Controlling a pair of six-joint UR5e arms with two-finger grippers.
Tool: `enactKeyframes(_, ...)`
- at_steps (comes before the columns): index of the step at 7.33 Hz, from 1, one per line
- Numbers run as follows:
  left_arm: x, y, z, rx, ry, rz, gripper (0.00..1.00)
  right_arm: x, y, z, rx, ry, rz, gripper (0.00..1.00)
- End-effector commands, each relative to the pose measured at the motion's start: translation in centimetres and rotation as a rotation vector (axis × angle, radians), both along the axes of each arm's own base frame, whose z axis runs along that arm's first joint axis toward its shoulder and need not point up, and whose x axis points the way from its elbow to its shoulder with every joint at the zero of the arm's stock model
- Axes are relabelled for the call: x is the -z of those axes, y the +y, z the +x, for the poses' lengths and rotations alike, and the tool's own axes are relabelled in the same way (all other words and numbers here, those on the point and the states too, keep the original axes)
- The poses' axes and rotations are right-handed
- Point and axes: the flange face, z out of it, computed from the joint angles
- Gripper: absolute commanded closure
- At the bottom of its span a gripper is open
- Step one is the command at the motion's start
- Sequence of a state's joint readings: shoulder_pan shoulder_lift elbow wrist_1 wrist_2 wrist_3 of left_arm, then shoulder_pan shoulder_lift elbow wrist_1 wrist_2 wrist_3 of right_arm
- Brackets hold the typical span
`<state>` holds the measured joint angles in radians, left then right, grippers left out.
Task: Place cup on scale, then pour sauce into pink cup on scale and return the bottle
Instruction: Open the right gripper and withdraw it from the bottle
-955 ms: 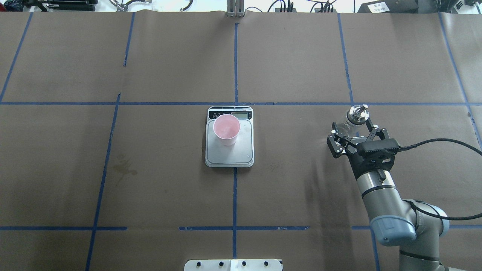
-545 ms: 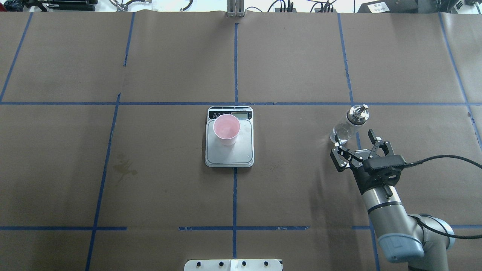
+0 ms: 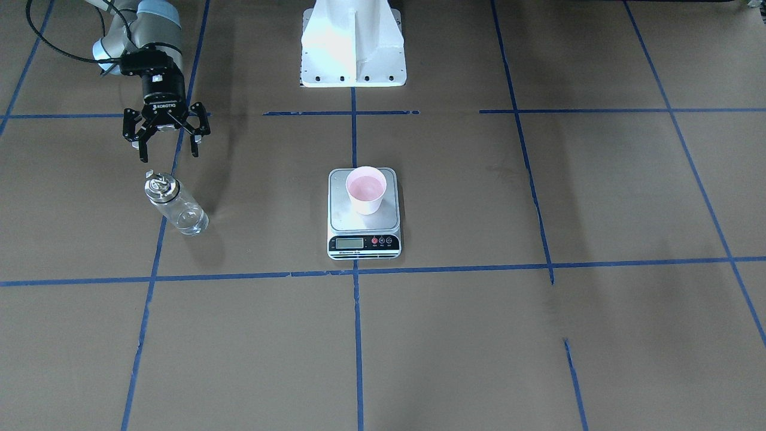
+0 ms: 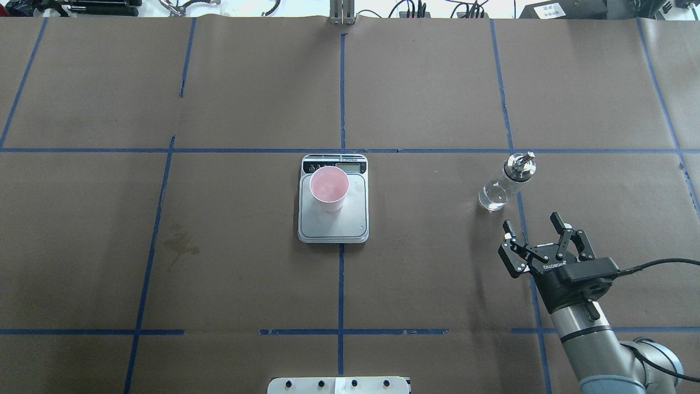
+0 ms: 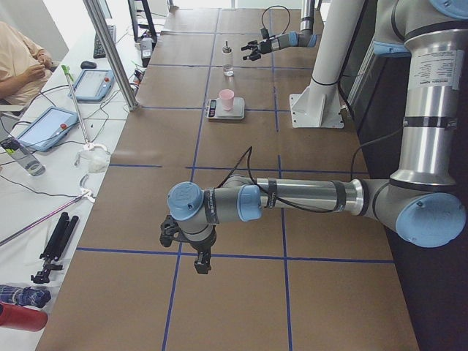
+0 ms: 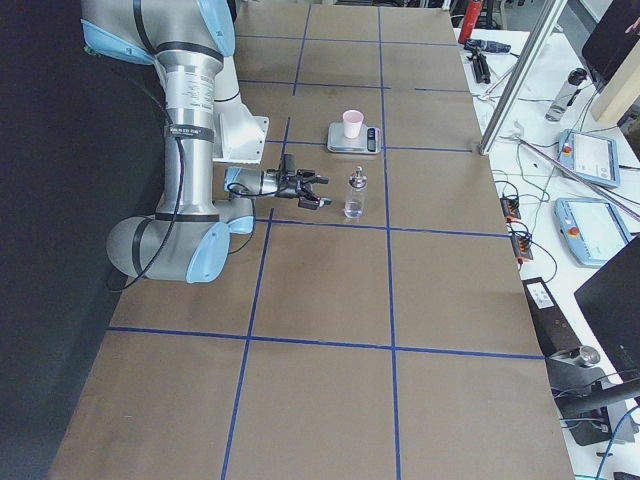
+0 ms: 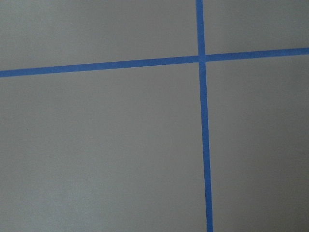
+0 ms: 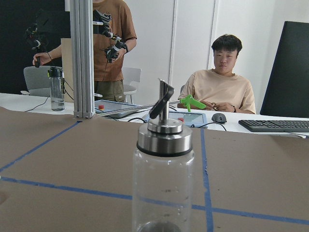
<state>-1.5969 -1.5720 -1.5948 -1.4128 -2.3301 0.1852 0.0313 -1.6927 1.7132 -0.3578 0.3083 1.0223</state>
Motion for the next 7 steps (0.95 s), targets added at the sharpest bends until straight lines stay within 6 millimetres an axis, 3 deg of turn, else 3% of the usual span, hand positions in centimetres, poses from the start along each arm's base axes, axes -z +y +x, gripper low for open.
enactKeyframes(1,-0.1,0.1,0.0,-0.001,0.0,-0.001,0.0,-4.0,0.1,4.5,0.036,0.155,0.008,0.0)
enactKeyframes(3,-0.2,0.1,0.0,-0.002,0.0,0.0,0.0,-4.4,-3.8,6.9,0.026,0.354,0.021,0.0)
enactKeyframes(4,-0.2,0.1,0.0,-0.003,0.0,0.0,0.0,-5.5,-6.2,8.9,0.02,0.469,0.011,0.0)
enactKeyframes(7,-0.3,0.2,0.0,-0.001,0.0,-0.004,0.0,-12.9,-13.4,16.2,0.032,0.899,-0.096,0.0)
